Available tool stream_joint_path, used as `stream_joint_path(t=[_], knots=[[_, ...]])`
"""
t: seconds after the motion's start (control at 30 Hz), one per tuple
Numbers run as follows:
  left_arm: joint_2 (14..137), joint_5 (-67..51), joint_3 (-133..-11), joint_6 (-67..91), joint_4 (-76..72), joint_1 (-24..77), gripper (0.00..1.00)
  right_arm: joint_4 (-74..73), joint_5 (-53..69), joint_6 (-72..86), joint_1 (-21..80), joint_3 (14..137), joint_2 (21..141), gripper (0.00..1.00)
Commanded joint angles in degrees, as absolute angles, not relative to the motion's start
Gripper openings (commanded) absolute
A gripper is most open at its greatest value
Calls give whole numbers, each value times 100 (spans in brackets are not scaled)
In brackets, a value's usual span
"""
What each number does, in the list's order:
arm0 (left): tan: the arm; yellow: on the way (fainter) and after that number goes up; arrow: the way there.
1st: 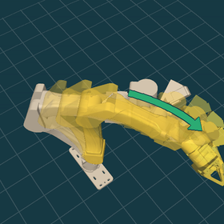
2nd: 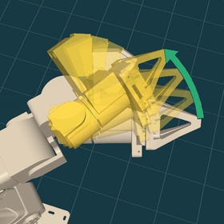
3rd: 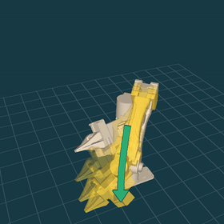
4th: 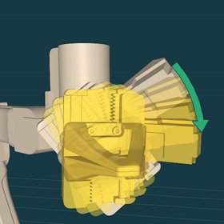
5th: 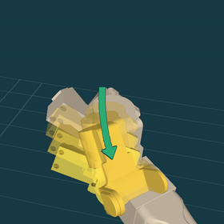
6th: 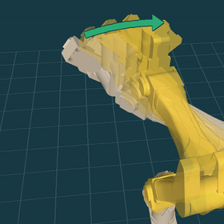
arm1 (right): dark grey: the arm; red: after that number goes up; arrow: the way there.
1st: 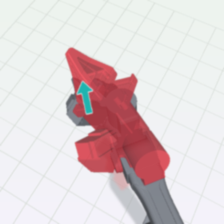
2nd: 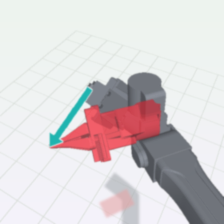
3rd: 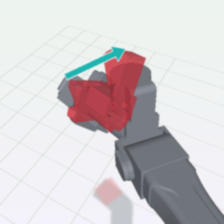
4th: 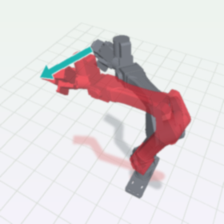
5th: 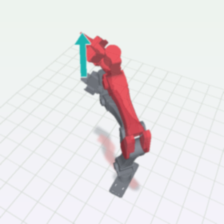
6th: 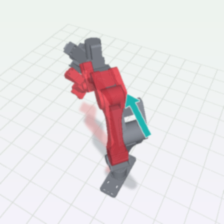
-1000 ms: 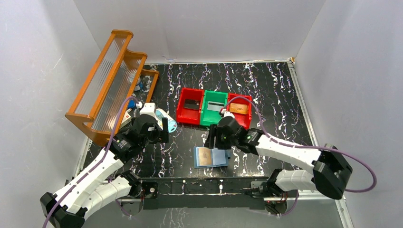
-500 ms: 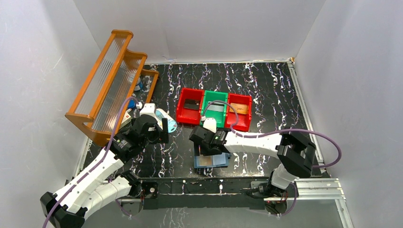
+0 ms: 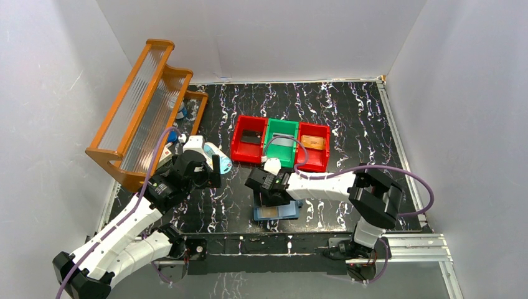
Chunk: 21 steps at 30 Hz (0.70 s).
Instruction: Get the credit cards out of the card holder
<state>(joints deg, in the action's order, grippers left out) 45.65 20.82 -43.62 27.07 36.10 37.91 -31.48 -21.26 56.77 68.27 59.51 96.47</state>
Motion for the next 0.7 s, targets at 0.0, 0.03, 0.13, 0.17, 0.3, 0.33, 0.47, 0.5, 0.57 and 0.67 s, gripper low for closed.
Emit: stream_joint_path(t=[0.0, 0.03, 0.13, 0.17, 0.3, 0.33, 0.47, 0.5, 0.57, 0.67], knots=[[4544, 2232, -4455, 2707, 3677, 3762, 98, -2971, -2039, 5656, 6855, 6080, 9745, 77], [4548, 2232, -4453, 2711, 3675, 3762, 98, -2933, -2025, 5652, 6852, 6058, 9761, 76], [4553, 2233, -4453, 2707, 3685, 3762, 98, -2934, -2062, 5695, 6847, 6015, 9795, 72], [4557, 2232, -4445, 2709, 3687, 3764, 98, -2928, -2057, 5703, 6847, 5991, 9801, 70], [4583, 2215, -4454, 2707, 3675, 3762, 98, -2908, -2010, 5722, 6847, 5960, 9813, 65], [4594, 2215, -4451, 2707, 3679, 3762, 98, -2868, -1998, 5722, 6848, 5934, 9798, 63], [4631, 2187, -4451, 2706, 3679, 3766, 98, -2558, -1893, 5696, 6827, 5744, 9626, 59], [4633, 2170, -4443, 2714, 3677, 3763, 98, -2379, -1788, 5675, 6797, 5650, 9553, 59], [4667, 2133, -4446, 2712, 3671, 3766, 98, -1995, -1533, 5668, 6713, 5389, 9409, 58], [4729, 2066, -4447, 2716, 3661, 3763, 98, -1314, -1027, 5687, 6516, 4950, 9165, 58]])
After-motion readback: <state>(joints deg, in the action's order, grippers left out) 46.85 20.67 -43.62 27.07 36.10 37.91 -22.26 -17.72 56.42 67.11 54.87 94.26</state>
